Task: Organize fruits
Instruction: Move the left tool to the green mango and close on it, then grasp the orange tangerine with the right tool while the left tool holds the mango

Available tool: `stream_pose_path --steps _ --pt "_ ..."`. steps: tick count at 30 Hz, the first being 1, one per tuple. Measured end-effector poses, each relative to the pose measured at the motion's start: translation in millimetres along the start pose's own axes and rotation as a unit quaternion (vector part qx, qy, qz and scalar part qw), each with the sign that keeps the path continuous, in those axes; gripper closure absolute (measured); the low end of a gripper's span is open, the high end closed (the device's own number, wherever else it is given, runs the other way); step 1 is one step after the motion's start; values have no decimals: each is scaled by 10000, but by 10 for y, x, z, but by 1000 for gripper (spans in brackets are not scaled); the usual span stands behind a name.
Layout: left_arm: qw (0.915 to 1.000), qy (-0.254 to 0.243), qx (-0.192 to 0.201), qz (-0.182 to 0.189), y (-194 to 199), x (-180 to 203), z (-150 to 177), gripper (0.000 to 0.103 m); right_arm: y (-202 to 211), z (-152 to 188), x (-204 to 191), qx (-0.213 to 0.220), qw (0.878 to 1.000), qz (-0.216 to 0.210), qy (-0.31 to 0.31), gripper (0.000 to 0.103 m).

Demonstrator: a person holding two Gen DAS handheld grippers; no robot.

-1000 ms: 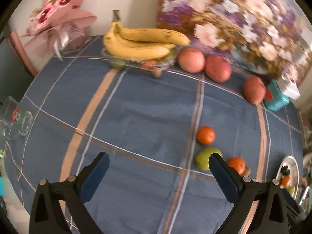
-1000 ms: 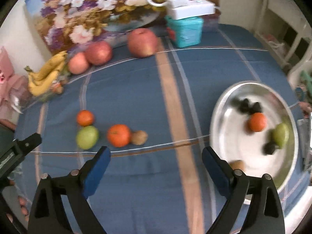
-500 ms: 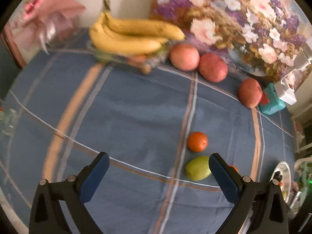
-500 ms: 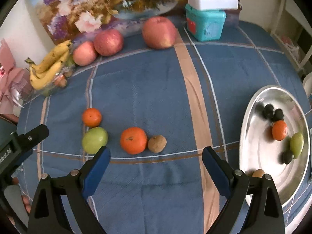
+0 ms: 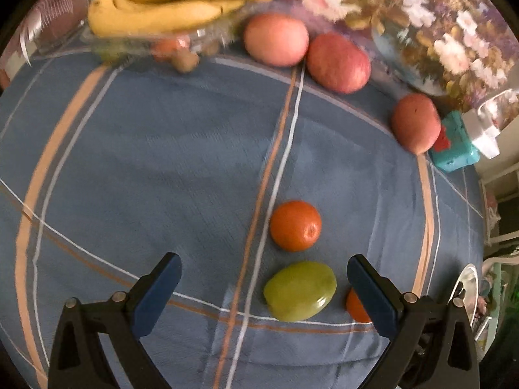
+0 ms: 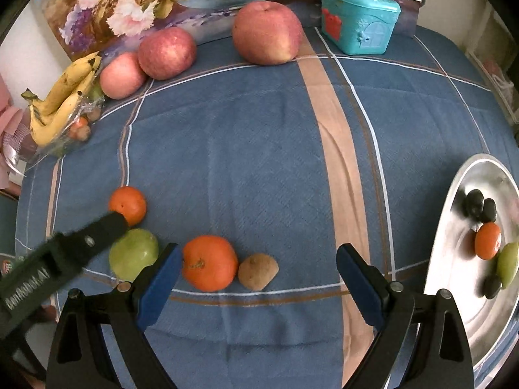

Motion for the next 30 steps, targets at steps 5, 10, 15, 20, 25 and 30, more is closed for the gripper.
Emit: stream_pose_path --steps 5,10,15,20,25,30 --pt "9992 169 -224 275 -91 62 67 12 -50 -26 -14 -32 10000 -59 21 8" --pt "9975 272 -400 522 -125 127 125 27 -42 -24 -34 -23 10000 16 78 8" --pt "9963 421 -450 603 -145 149 112 51 -46 -2 -78 -50 9998 26 186 8" --pt "9948 593 -478 680 -122 90 114 51 -65 -5 -171 -55 9997 -53 245 8" --pt "9940 809 -390 626 -34 -49 82 51 -149 4 -294 -156 9990 -40 422 8" --pt "9927 996 -285 614 60 -203 33 51 -274 14 -435 -276 9978 -37 599 8"
Point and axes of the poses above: each gripper's, at about its wrist camera, not at the fingertips, and y roughly against the way its jaws point, x to its right, z to its underside, the point moved 5 cm from there along -y, roughly the way its jaws point, and after that the axes turned 10 degrees about y, right-handed, at the moved point
